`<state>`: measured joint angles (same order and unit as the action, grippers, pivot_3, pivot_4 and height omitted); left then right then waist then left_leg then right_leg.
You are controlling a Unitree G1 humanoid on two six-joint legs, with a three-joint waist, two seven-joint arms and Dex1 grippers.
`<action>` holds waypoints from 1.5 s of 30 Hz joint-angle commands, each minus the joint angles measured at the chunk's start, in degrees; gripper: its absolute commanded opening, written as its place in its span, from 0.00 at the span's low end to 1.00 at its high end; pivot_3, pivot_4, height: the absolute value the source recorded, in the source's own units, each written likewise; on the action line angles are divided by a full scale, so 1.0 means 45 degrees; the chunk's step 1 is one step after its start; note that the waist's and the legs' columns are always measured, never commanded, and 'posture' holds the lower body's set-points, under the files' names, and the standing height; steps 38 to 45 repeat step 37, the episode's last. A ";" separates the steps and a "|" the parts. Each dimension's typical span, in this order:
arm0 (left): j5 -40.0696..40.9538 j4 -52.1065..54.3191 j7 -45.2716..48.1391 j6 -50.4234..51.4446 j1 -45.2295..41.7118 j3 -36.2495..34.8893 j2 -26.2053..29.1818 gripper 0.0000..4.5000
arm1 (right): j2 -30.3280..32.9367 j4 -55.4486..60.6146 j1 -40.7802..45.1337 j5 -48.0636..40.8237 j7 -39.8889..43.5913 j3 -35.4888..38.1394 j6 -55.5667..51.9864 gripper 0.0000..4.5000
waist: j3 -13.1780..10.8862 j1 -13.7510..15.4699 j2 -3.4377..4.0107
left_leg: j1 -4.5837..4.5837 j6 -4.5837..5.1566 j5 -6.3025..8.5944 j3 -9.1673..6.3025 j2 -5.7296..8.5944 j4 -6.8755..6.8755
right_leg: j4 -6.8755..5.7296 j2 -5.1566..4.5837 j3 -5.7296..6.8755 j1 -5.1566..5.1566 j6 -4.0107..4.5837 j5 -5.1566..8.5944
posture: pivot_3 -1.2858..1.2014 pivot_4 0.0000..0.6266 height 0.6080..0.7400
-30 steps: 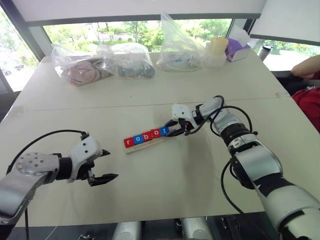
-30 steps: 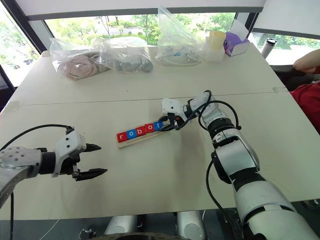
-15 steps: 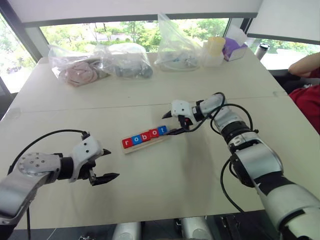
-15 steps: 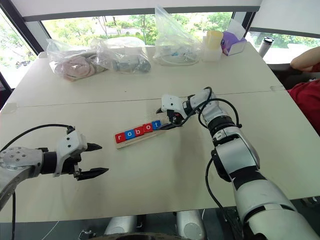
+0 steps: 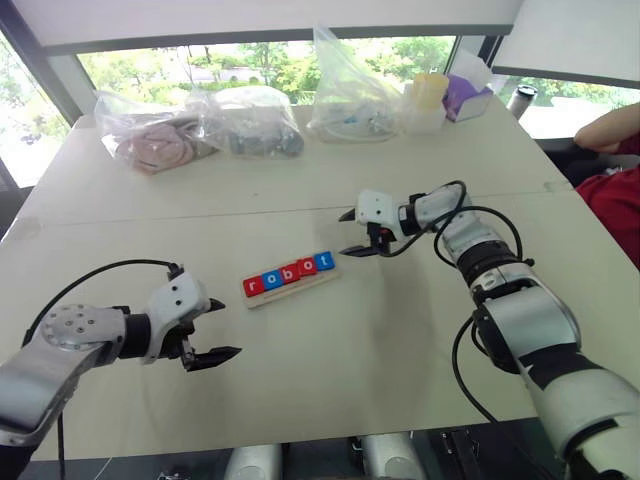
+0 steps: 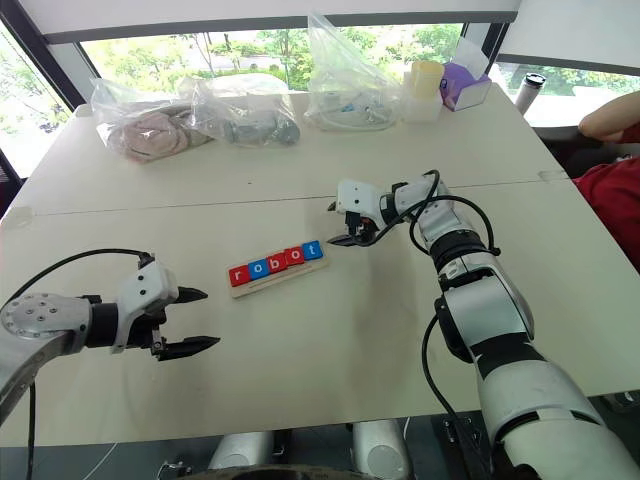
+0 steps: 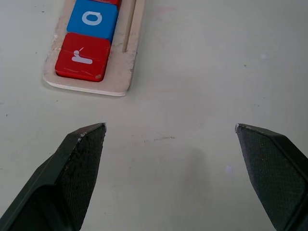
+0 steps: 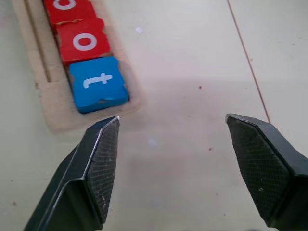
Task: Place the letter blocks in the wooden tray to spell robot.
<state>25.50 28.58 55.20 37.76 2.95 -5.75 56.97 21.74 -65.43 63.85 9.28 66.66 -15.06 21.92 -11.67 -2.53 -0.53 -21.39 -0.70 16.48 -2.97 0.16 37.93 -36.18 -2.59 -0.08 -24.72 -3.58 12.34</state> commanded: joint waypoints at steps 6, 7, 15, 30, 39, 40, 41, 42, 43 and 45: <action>-0.0046 0.0058 0.0080 -0.0334 -0.0147 -0.0066 0.0021 1.00 | -0.0590 0.0079 -0.0111 0.0142 -0.0772 0.0097 0.0445 0.80 | 0.0000 -0.0007 0.0000 | 0.0000 0.0000 0.0000 0.0000 -0.0001 0.0000 | 0.0000 0.0001 -0.0001 0.0000 -0.0004 -0.0003 | 0.52 0.24 1.00; -0.0050 0.0057 0.0066 -0.0335 -0.0139 -0.0070 0.0020 1.00 | -0.0657 0.0083 -0.0135 0.0152 -0.0757 0.0088 0.0436 0.80 | 0.0000 -0.0005 0.0000 | 0.0001 0.0000 0.0000 0.0000 -0.0001 0.0000 | -0.0001 0.0001 -0.0001 0.0000 -0.0006 -0.0004 | 0.52 0.24 1.00; -0.0013 0.0159 -0.0039 -0.0268 -0.0041 -0.0118 -0.0006 1.00 | -0.0787 -0.0041 -0.0034 0.0302 -0.0969 0.0069 0.0439 0.80 | 0.0000 -0.0001 0.0000 | 0.0001 0.0000 0.0000 -0.0002 0.0000 0.0000 | 0.0000 -0.0001 -0.0001 0.0000 -0.0005 -0.0003 | 0.52 0.24 1.00; 0.1899 0.1165 -0.0503 0.0583 0.2536 -0.4899 -0.1274 1.00 | 0.1807 1.4792 -0.7821 -0.4220 -0.2869 0.3782 -1.0463 0.80 | 0.0012 0.0234 -0.0004 | -0.0014 0.0010 0.0007 -0.0053 -0.0017 -0.0024 | 0.0010 -0.0033 0.0013 0.0012 -0.0032 0.0007 | 0.52 0.24 1.00; 0.3054 0.1333 -0.1354 0.1295 0.3261 -0.5929 -0.2474 1.00 | 0.0648 2.2021 -1.2399 -0.7335 -0.5817 0.5669 -1.6665 0.80 | 0.0004 0.0335 0.0028 | 0.0004 -0.0001 0.0002 -0.0055 -0.0028 0.0005 | 0.0012 0.0003 0.0010 -0.0003 0.0023 0.0042 | 0.52 0.24 1.00; 0.3054 0.1333 -0.1354 0.1295 0.3261 -0.5929 -0.2474 1.00 | 0.0648 2.2021 -1.2399 -0.7335 -0.5817 0.5669 -1.6665 0.80 | 0.0004 0.0335 0.0028 | 0.0004 -0.0001 0.0002 -0.0055 -0.0028 0.0005 | 0.0012 0.0003 0.0010 -0.0003 0.0023 0.0042 | 0.52 0.24 1.00; 0.3054 0.1333 -0.1354 0.1295 0.3261 -0.5929 -0.2474 1.00 | 0.0648 2.2021 -1.2399 -0.7335 -0.5817 0.5669 -1.6665 0.80 | 0.0004 0.0335 0.0028 | 0.0004 -0.0001 0.0002 -0.0055 -0.0028 0.0005 | 0.0012 0.0003 0.0010 -0.0003 0.0023 0.0042 | 0.52 0.24 1.00; 0.3054 0.1333 -0.1354 0.1295 0.3261 -0.5929 -0.2474 1.00 | 0.0648 2.2021 -1.2399 -0.7335 -0.5817 0.5669 -1.6665 0.80 | 0.0004 0.0335 0.0028 | 0.0004 -0.0001 0.0002 -0.0055 -0.0028 0.0005 | 0.0012 0.0003 0.0010 -0.0003 0.0023 0.0042 | 0.52 0.24 1.00; 0.3054 0.1333 -0.1354 0.1295 0.3261 -0.5929 -0.2474 1.00 | 0.0648 2.2021 -1.2399 -0.7335 -0.5817 0.5669 -1.6665 0.80 | 0.0004 0.0335 0.0028 | 0.0004 -0.0001 0.0002 -0.0055 -0.0028 0.0005 | 0.0012 0.0003 0.0010 -0.0003 0.0023 0.0042 | 0.52 0.24 1.00; 0.3054 0.1333 -0.1354 0.1295 0.3261 -0.5929 -0.2474 1.00 | 0.0648 2.2021 -1.2399 -0.7335 -0.5817 0.5669 -1.6665 0.80 | 0.0004 0.0335 0.0028 | 0.0004 -0.0001 0.0002 -0.0055 -0.0028 0.0005 | 0.0012 0.0003 0.0010 -0.0003 0.0023 0.0042 | 0.52 0.24 1.00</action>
